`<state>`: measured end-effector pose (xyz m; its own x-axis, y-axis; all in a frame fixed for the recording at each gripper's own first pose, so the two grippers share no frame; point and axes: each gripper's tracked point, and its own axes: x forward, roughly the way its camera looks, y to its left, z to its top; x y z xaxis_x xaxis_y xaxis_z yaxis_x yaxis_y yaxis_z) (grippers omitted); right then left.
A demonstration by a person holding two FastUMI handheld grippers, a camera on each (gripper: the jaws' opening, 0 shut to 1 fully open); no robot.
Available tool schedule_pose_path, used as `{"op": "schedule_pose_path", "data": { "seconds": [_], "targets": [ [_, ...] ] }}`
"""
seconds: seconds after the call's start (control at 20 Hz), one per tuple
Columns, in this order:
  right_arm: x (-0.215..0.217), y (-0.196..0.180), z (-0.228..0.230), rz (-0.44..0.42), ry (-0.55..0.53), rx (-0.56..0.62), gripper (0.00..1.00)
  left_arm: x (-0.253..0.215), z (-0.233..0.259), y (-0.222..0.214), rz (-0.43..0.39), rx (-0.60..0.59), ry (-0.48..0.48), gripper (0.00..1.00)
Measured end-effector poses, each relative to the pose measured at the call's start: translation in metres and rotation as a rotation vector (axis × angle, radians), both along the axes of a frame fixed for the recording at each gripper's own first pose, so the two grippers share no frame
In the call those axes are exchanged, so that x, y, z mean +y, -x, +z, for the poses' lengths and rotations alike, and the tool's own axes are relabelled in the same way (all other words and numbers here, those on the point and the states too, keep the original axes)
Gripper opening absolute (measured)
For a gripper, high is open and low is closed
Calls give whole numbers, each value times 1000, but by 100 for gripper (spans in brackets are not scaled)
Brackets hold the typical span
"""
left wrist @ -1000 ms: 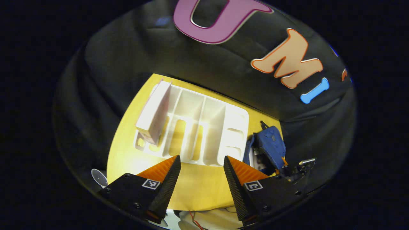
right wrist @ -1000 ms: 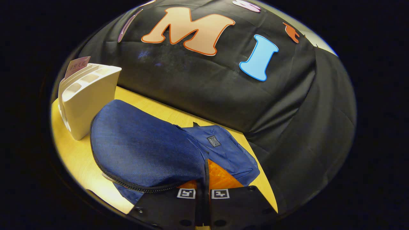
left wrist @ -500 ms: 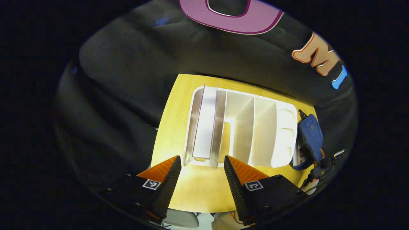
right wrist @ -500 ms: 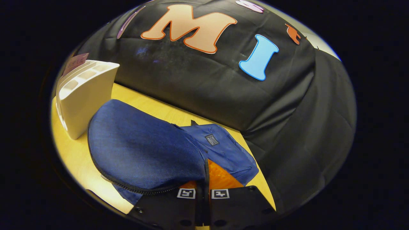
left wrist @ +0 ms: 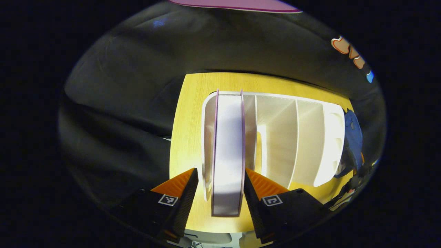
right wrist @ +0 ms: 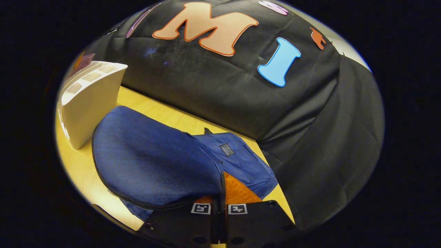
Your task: Open the schoolbag, grab two books from the bookshelf and put them into the schoolbag.
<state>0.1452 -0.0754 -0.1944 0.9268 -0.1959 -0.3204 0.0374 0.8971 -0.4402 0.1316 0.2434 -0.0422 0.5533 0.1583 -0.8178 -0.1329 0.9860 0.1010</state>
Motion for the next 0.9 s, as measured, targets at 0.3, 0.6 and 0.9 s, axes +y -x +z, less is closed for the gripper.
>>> {"op": "schedule_pose_path", "data": {
  "seconds": [0.3, 0.6, 0.9],
  "targets": [
    [2, 3, -1, 5, 11, 5, 4, -2, -22, -12, 19, 88, -6, 51],
    [3, 2, -1, 8, 15, 5, 5, -14, -35, -10, 46, 163, 21, 40],
    [2, 4, -2, 12, 12, 3, 2, -25, -30, 17, 83, 235, 46, 40]
  ]
}}
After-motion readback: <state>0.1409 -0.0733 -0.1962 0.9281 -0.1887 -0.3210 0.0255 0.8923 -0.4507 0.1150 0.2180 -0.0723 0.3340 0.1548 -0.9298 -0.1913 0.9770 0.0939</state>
